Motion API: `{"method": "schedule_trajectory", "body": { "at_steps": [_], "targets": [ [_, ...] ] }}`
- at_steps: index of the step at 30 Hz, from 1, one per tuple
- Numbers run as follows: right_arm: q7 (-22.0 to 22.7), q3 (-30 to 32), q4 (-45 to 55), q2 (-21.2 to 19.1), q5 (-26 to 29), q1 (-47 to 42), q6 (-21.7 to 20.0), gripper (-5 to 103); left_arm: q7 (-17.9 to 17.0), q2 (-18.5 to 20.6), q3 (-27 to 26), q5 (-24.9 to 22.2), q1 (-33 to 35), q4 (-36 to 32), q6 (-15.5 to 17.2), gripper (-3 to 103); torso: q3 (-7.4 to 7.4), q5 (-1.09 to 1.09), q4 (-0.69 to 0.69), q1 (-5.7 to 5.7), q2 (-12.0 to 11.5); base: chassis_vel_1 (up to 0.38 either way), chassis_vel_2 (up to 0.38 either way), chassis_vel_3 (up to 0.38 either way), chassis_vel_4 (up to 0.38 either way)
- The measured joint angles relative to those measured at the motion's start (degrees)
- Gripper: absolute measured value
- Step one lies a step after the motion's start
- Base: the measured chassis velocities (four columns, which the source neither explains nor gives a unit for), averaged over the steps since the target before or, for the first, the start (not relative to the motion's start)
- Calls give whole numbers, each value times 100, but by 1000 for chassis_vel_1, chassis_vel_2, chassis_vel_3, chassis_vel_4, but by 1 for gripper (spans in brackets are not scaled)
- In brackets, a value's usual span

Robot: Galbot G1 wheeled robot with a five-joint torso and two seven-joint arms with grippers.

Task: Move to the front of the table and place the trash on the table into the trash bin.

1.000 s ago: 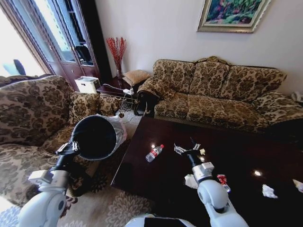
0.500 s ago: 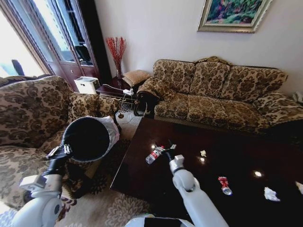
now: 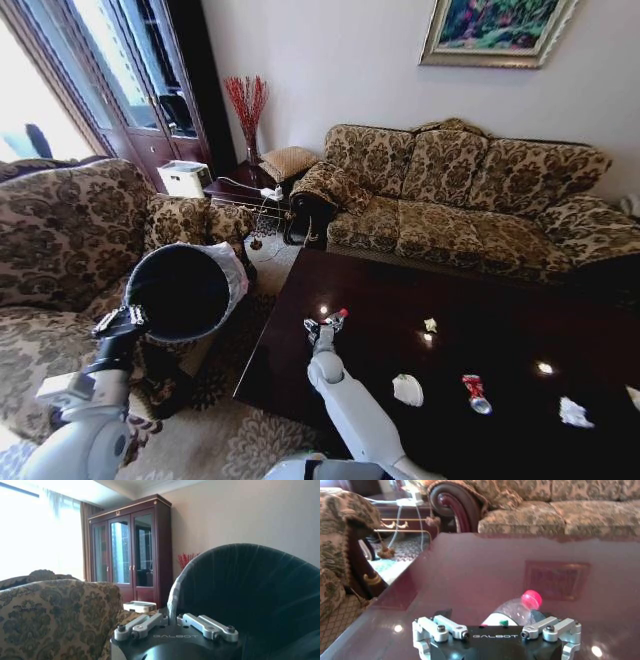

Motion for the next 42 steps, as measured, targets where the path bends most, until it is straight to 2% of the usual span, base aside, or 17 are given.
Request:
{"method": "schedule_trajectory", "body": {
  "at_steps": [4, 6, 14, 18, 22, 23, 25, 28, 29, 32, 34, 35, 38, 40, 41, 42],
  "targets": [
    [54, 20, 175, -8, 182, -87, -67, 100, 5, -24, 8, 31, -3, 39, -3, 3, 0, 1, 1, 0, 0, 0, 0, 0, 0],
    [-30, 122, 16, -14, 392, -54, -42, 100, 22, -57, 37, 79, -5, 75, -20, 3, -1, -1, 1, -1, 0, 0, 0, 0, 0],
    [-235, 400, -449, -23, 670, 97, 91, 100, 61, -60, 55, 112, -12, 110, -46, 3, 0, 0, 0, 0, 0, 0, 0, 0, 0],
    [-807, 602, -745, -24, 830, 212, 272, 100, 69, -45, 55, 112, -17, 114, -47, 3, -1, -1, 1, 0, 1, 0, 0, 0, 0],
    [-991, 653, -855, -25, 825, 247, 326, 101, 76, -35, 46, 107, -17, 115, -53, 3, -2, -1, 1, -1, 2, 0, 0, 0, 0],
    [-1028, 666, -877, -24, 823, 251, 338, 97, 77, -30, 43, 104, -18, 117, -57, 3, -2, 0, 2, -1, 1, 0, 0, 0, 0],
    [-1062, 683, -899, -25, 822, 252, 342, 97, 78, -22, 39, 99, -21, 124, -60, 3, -2, 0, 1, -1, 2, 0, 0, 0, 0],
    [-1137, 737, -942, -25, 826, 256, 343, 81, 80, 1, 42, 90, -46, 141, -61, 3, -2, 0, 2, -1, 2, 0, 0, 0, 0],
    [-1137, 737, -942, -25, 826, 256, 343, 81, 80, 1, 42, 90, -46, 141, -61, 3, -2, 0, 2, -1, 2, 0, 0, 0, 0],
    [-1149, 773, -917, -26, 815, 226, 343, 66, 80, 7, 59, 77, -62, 146, -61, 3, -2, -1, 2, -1, 2, 0, 0, 0, 0],
    [-1132, 771, -806, -29, 790, 180, 342, 66, 80, 10, 60, 71, -63, 146, -61, 3, -1, -1, 2, -1, 2, 0, 0, 0, 0],
    [-1125, 768, -755, -30, 771, 157, 337, 63, 80, 12, 60, 68, -63, 146, -61, 3, -1, -1, 2, -1, 2, 0, 0, 0, 0],
    [-1062, 742, -125, -41, 591, -34, 252, 52, 97, 59, 58, -4, -57, 145, -46, 3, 4, -2, -1, 3, -2, 0, 0, 0, 0],
    [-1052, 713, 835, -106, 424, -202, 165, 42, 131, 142, 81, -98, -64, 145, 29, 3, 2, 1, 1, 4, -1, 0, 0, 0, 0],
    [-1058, 705, 1253, -237, 376, -276, 120, 42, 140, 187, 101, -137, -73, 147, 70, 3, 2, 2, 3, 3, -2, 0, 0, 0, 0],
    [-1058, 705, 1253, -237, 376, -276, 120, 42, 140, 187, 101, -137, -73, 147, 70, 3, 2, 2, 3, 3, -2, 0, 0, 0, 0]
  ]
}}
